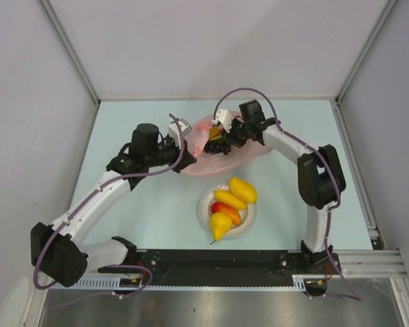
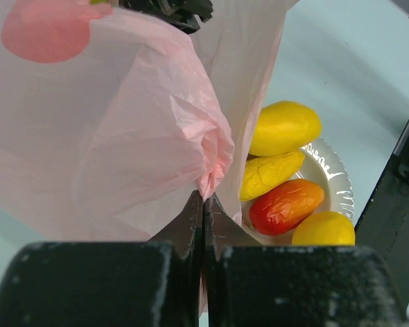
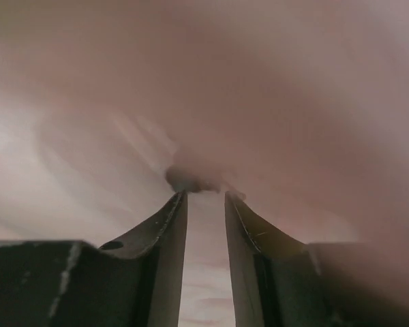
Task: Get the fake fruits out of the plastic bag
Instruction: Take out the fake fruit from the plastic bag.
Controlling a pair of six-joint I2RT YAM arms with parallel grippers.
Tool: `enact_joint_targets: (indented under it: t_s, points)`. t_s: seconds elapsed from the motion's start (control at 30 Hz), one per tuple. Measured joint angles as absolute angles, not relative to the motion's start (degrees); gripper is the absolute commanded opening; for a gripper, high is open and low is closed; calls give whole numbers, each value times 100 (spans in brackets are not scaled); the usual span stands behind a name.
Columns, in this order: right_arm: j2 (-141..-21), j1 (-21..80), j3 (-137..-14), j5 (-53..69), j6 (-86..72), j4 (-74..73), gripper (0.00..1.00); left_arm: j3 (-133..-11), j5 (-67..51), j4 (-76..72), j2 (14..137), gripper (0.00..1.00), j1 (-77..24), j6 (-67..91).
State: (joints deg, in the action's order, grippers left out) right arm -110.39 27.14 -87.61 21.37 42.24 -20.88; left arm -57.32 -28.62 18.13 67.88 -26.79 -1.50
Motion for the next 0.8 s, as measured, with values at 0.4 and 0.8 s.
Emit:
enact_joint_targets:
  t_s: [0.4, 0.8]
  points:
    - [-12320, 2327, -10160, 2438, 6176, -2381, 44, -5752, -2864, 1813, 6984, 0, -2648, -252]
    - [-13336, 2582, -11122, 2641, 7671, -3183, 43, -6077, -2867, 1813, 7365, 0, -2604, -259]
